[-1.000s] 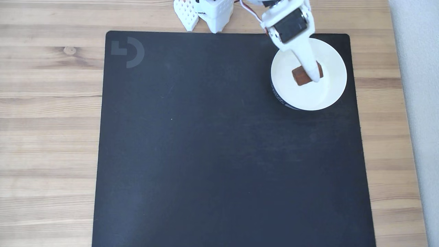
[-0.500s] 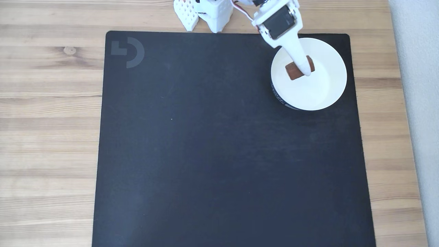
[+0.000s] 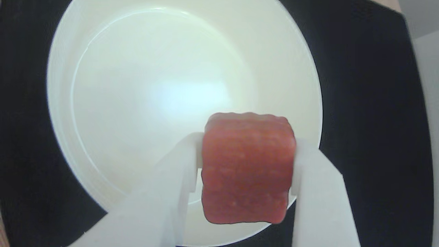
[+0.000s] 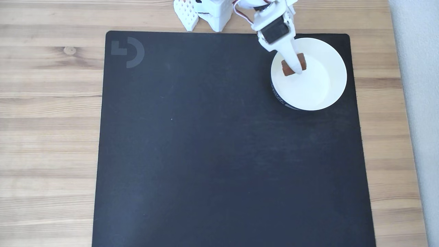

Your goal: Pick up the toy and place it on the plate

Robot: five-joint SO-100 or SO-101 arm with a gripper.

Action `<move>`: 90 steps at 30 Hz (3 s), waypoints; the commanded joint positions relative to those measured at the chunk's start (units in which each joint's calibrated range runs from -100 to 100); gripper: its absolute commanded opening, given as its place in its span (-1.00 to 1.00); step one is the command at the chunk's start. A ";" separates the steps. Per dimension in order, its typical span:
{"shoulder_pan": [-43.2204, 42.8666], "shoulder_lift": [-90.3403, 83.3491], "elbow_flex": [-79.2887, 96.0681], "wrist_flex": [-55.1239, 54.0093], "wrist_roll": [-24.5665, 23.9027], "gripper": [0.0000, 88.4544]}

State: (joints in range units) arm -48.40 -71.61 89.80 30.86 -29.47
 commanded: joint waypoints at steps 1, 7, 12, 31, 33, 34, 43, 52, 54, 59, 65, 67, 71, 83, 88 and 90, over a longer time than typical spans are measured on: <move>-0.49 -0.21 -0.34 -0.29 0.04 -0.69; -1.33 -0.63 -0.07 -0.88 0.14 -0.30; -0.91 -1.13 0.02 -0.97 -0.12 -0.30; 38.82 -27.81 9.66 -0.97 12.35 -0.93; 44.26 -27.81 9.66 -0.12 16.48 -0.93; 45.60 -27.81 9.66 0.56 17.62 -0.93; 49.19 -27.81 9.66 17.32 27.75 -0.93; 50.45 -27.81 9.66 22.83 27.28 -0.93; 50.45 -27.81 9.66 22.83 27.28 -0.93; 50.45 -27.81 9.66 22.83 27.33 -0.92; 50.28 -27.73 9.57 22.83 27.44 -0.93; 50.28 -27.73 9.57 22.83 27.44 -0.93; 50.28 -27.73 9.57 22.83 27.44 -0.93; 50.28 -27.73 9.57 22.83 27.44 -0.93; 50.28 -27.73 9.57 22.83 27.44 -0.93; 50.28 -27.73 9.57 22.83 27.44 -0.93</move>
